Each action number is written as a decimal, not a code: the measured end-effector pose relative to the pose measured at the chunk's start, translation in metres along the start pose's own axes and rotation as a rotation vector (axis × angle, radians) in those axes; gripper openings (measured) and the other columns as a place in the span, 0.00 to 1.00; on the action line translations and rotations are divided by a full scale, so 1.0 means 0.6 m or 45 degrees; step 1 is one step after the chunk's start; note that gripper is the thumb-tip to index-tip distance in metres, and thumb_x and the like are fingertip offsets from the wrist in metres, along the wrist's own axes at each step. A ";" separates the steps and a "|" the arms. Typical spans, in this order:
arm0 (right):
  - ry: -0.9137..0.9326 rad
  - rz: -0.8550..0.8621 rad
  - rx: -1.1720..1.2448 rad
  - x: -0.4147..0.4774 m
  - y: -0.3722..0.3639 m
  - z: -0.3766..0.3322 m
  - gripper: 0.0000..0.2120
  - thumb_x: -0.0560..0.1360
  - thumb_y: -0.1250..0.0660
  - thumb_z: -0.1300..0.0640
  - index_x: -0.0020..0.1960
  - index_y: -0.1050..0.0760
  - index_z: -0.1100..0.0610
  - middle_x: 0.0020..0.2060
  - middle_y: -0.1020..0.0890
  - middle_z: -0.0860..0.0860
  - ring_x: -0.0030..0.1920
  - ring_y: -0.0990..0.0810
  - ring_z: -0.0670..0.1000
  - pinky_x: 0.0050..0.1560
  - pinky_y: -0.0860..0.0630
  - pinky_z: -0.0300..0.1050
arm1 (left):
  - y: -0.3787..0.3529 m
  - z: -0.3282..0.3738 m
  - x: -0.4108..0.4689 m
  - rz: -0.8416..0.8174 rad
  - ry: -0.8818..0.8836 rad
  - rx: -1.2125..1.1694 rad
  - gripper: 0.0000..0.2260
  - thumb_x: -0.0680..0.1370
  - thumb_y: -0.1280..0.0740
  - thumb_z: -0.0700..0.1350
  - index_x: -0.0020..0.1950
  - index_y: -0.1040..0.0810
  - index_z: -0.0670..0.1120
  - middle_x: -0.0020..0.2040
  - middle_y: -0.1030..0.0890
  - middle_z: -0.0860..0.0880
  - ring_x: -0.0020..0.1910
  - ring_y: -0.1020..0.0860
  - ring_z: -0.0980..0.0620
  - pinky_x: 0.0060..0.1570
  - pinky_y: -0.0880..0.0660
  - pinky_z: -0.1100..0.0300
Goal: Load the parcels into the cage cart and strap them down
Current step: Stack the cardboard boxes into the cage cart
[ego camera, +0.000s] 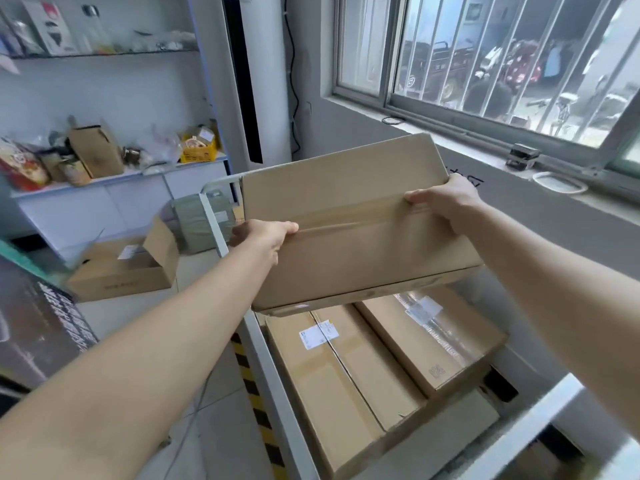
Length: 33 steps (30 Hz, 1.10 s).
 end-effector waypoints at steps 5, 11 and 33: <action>-0.041 0.005 -0.026 0.079 -0.063 0.030 0.27 0.61 0.21 0.47 0.55 0.26 0.55 0.50 0.20 0.51 0.52 0.21 0.54 0.56 0.23 0.48 | -0.070 -0.046 0.129 -0.074 0.101 0.016 0.55 0.47 0.18 0.55 0.70 0.33 0.39 0.66 0.29 0.45 0.62 0.27 0.46 0.56 0.27 0.55; -0.159 0.041 -0.143 0.171 -0.149 0.076 0.30 0.60 0.22 0.45 0.58 0.26 0.53 0.52 0.20 0.50 0.53 0.22 0.54 0.57 0.24 0.49 | -0.143 -0.075 0.254 -0.200 0.179 0.152 0.48 0.54 0.18 0.51 0.68 0.34 0.37 0.67 0.32 0.45 0.62 0.29 0.45 0.56 0.30 0.58; -0.488 -0.138 -0.331 0.442 -0.510 0.170 0.24 0.66 0.23 0.49 0.54 0.30 0.54 0.50 0.24 0.51 0.51 0.25 0.55 0.48 0.29 0.44 | -0.245 -0.215 0.651 -0.454 0.550 0.371 0.48 0.64 0.21 0.47 0.75 0.44 0.37 0.71 0.35 0.44 0.66 0.30 0.43 0.63 0.31 0.50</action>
Point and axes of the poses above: each hand's wrist, its own x-axis towards the middle knuckle, its own y-axis out of the back of the hand, z = x × y, the point moved 9 cm from there along x, towards the middle knuckle
